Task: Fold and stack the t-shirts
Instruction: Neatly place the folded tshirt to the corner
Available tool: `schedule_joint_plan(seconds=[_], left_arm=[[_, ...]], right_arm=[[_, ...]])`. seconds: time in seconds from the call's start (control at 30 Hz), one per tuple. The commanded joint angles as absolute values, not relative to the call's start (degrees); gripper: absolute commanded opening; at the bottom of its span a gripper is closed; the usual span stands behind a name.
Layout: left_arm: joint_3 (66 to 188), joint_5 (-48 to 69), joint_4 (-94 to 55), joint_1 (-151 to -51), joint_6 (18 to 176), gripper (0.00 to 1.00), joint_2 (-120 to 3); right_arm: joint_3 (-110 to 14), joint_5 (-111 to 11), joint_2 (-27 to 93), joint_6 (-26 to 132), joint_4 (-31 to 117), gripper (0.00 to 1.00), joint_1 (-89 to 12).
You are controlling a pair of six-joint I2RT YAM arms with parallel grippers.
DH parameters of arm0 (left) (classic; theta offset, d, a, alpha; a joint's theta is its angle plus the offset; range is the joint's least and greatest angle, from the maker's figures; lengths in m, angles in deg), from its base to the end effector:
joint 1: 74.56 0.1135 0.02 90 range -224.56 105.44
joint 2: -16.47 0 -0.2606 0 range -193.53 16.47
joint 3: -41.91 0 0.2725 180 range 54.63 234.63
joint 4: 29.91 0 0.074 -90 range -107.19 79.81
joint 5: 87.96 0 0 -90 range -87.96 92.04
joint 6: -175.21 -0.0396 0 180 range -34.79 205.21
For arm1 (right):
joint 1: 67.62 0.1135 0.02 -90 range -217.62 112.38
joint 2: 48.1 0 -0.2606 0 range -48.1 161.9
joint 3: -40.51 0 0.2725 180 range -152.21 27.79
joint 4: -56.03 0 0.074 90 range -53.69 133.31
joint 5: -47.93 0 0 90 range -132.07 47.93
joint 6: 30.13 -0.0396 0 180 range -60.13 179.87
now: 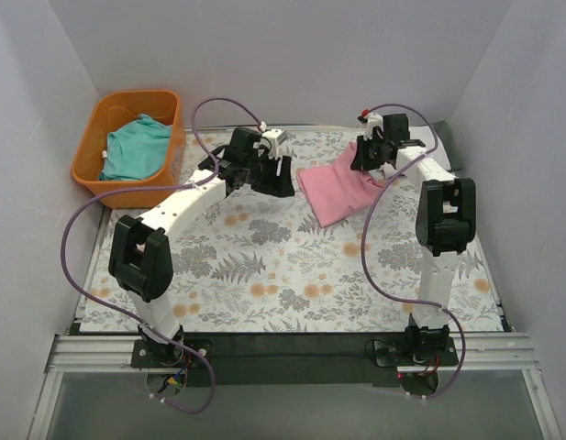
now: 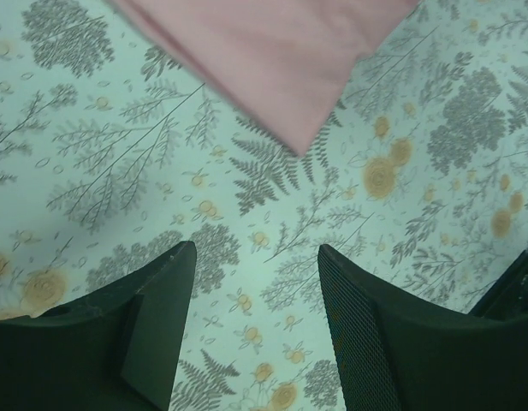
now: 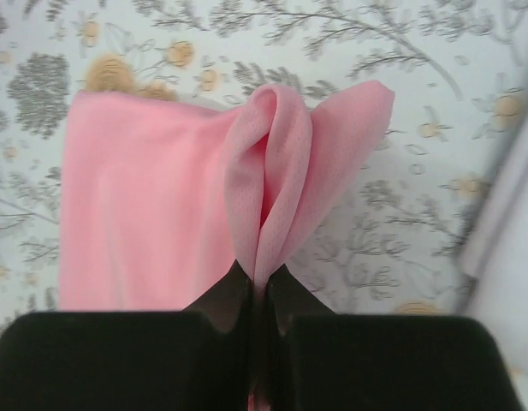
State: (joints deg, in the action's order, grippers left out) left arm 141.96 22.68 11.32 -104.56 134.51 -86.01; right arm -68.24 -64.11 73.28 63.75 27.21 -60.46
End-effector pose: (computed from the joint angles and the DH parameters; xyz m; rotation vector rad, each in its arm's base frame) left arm 0.3645 -0.2265 0.2797 -0.2304 2.5352 -1.0489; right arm 0.4988 0.0776 0.2031 -0.4159 2.2356 0.4702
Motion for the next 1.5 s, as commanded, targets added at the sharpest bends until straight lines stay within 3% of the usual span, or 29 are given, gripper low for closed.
schedule_joint_plan(seconds=[0.0, 0.17, 0.6, 1.47], left_arm=[[139.01, 18.92, 16.03, -103.48, 130.12, 0.55, -82.42], [135.76, 18.30, 16.20, -103.12, 128.45, 0.55, -79.34], [136.02, 16.01, 17.26, -102.68, 126.61, 0.55, -79.77], [137.34, 16.81, 18.14, -102.51, 126.69, 0.54, -82.23]], right_arm=[[-75.99, -60.27, 75.73, 74.10, 21.08, 0.01, -62.34], [-87.59, -58.51, 79.43, 77.80, 17.64, 0.01, -64.28], [-99.38, -54.90, 82.60, 78.85, 17.73, 0.01, -67.00], [-102.73, -55.87, 77.50, 79.47, 19.31, 0.01, -71.04]])
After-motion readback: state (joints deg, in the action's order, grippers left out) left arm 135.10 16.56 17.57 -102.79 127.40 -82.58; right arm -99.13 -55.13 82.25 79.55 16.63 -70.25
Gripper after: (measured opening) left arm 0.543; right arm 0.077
